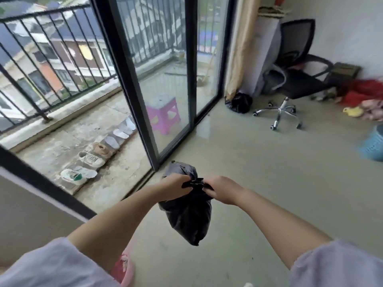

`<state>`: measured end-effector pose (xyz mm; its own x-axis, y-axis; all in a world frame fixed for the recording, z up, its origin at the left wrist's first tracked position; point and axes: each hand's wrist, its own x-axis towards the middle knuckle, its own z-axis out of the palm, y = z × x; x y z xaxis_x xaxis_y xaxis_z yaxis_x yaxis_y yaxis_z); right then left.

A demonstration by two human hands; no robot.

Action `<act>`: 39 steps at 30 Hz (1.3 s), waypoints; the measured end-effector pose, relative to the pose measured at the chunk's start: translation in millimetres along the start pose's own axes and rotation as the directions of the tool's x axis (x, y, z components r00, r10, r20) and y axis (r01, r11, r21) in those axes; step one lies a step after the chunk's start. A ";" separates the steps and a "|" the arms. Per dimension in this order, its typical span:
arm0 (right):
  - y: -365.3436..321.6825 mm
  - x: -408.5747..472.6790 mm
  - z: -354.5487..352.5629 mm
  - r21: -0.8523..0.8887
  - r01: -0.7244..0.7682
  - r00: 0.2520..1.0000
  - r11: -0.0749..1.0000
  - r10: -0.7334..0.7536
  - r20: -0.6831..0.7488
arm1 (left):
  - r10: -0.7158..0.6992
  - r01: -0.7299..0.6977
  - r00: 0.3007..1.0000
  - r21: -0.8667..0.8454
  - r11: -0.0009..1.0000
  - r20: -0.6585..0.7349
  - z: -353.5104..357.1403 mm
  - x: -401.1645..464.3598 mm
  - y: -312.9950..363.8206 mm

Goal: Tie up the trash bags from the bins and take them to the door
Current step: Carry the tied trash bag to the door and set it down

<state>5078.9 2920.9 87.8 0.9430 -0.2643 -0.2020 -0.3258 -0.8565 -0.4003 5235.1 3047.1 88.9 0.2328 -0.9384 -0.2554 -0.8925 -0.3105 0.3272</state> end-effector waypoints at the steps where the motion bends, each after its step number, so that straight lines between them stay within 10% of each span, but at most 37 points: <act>1: 13.8 -18.0 -2.0 0.018 -0.054 0.998 0.998 0.055 -0.013 | 0.037 -0.038 0.999 0.021 0.999 0.019 2.6 12.1 19.1; 19: 264.4 -441.1 -38.6 0.286 -0.676 0.670 0.679 0.728 -0.146 | 0.623 -0.695 0.680 0.068 0.716 0.387 127.3 161.6 510.6; 39: 523.5 -728.4 -102.2 0.365 -0.907 0.152 0.211 0.971 -0.185 | 0.764 -0.983 0.091 -0.063 0.170 0.639 221.7 311.6 948.7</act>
<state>4228.4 2619.7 116.8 -0.1607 -0.9537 -0.2543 -0.9484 0.2206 -0.2279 4375.3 2493.8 118.0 -0.9072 -0.2259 -0.3548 -0.3566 0.8605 0.3639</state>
